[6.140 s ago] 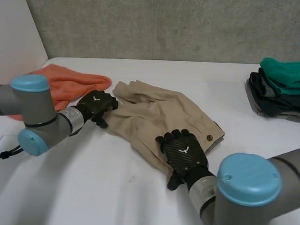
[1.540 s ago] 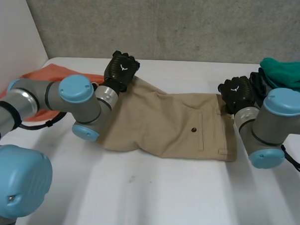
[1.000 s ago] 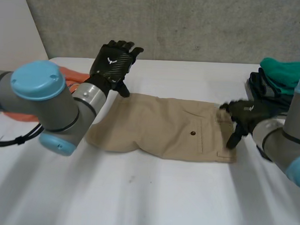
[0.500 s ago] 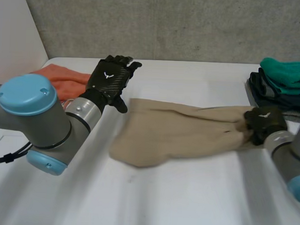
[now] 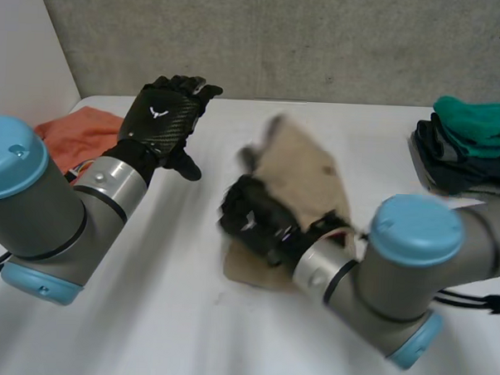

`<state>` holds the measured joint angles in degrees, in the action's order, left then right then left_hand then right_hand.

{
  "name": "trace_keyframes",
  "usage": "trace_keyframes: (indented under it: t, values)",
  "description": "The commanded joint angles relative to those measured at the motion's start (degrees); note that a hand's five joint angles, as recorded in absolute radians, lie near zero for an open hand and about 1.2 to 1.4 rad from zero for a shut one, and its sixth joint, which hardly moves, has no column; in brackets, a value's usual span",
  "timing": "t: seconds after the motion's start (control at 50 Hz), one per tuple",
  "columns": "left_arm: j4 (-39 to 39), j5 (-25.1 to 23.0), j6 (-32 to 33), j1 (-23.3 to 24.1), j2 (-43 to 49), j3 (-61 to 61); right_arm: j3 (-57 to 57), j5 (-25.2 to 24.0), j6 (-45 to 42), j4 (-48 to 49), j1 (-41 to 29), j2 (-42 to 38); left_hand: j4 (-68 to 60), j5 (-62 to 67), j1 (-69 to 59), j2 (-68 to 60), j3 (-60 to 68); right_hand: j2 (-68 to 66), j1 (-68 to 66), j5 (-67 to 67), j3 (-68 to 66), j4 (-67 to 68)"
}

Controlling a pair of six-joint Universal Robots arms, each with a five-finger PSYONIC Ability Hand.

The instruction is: Fold the laundry.

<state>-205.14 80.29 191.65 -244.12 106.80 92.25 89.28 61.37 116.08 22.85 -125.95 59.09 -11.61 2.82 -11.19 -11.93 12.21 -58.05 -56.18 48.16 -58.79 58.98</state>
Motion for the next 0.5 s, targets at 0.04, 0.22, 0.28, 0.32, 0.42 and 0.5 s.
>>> trace_keyframes:
  t: [0.04, 0.22, 0.28, 0.32, 0.42, 0.5]
  values:
    - [-0.4, 0.1, 0.0, -0.9, -0.3, -0.5, -1.8, 2.4, 2.3, -1.9, -3.1, -1.4, 1.6, -2.8, 1.2, 1.9, -2.2, 48.1, 46.2, -48.2, 48.8, -49.0]
    - [-0.2, 0.5, -3.5, 0.4, 1.5, -8.6, -1.0, 8.3, 50.8, -2.3, 4.4, 10.9, 1.6, -2.8, 1.1, 1.9, -2.2, 48.1, 46.2, -48.2, 48.8, -49.0]
    - [0.4, 0.5, -6.5, 1.4, 3.3, -11.5, -0.5, 9.4, 61.2, -4.2, 8.9, 12.9, 1.1, -2.3, 0.6, 1.4, -1.7, 48.1, 46.2, -48.2, 48.8, -49.0]
    - [2.2, 0.3, -8.7, 3.5, 6.0, -14.5, -0.8, 10.0, 61.6, -6.7, 11.4, 13.2, 0.6, -1.8, 0.1, 0.9, -1.2, 48.1, 46.2, -48.2, 48.8, -49.0]
    - [10.6, 0.5, -9.7, 8.6, 13.0, -21.8, -5.4, 11.5, 59.1, -15.6, 15.6, 10.0, 0.2, -1.4, -0.2, 0.5, -0.8, 48.1, 46.2, -48.2, 48.8, -49.0]
    - [19.3, 3.6, -10.0, 11.4, 19.9, -27.5, -11.4, 11.0, 57.3, -21.5, 15.6, 3.0, 0.0, -1.3, -0.4, 0.4, -0.7, 48.1, 46.2, -48.2, 48.8, -49.0]
